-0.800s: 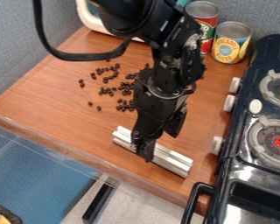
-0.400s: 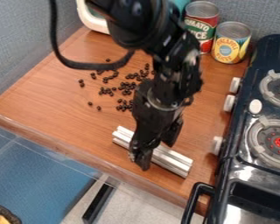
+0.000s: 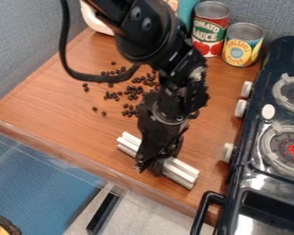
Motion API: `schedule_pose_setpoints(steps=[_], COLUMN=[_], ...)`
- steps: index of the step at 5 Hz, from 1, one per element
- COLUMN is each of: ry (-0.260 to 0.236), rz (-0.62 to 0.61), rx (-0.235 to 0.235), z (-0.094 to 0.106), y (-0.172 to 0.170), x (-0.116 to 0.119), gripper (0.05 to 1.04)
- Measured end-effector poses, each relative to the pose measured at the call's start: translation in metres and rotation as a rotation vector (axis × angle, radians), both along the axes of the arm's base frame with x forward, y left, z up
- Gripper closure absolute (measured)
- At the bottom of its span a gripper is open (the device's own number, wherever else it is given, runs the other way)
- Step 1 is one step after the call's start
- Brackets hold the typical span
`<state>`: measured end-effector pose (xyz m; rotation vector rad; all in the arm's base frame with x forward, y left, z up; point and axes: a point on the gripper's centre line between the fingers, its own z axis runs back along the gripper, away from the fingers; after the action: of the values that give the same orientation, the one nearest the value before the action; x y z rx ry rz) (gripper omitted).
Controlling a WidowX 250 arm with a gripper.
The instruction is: Sweep into pile
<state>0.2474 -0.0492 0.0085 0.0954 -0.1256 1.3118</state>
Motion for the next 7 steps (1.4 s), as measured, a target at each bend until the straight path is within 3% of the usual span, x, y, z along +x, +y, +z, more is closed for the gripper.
schedule_pose_setpoints(steps=[1,2,3,4,6,7], ry=[0.017,-0.011,-0.034,-0.024,0.061,0.061], rz=[-0.019,-0.004,0.017,0.051,0.037,0.028], rx=[-0.012,-0.078,-0.111,-0.082,0.038,0.065], z=[0.001,0.034,0.069,0.074,0.029,0.016], y=[0.001,0.008,0.034,0.069,0.113,0.117], x=[-0.004,-0.002,0.003,0.002,-0.001,-0.005], gripper=[0.697,0.697,0.697,0.697,0.697,0.697])
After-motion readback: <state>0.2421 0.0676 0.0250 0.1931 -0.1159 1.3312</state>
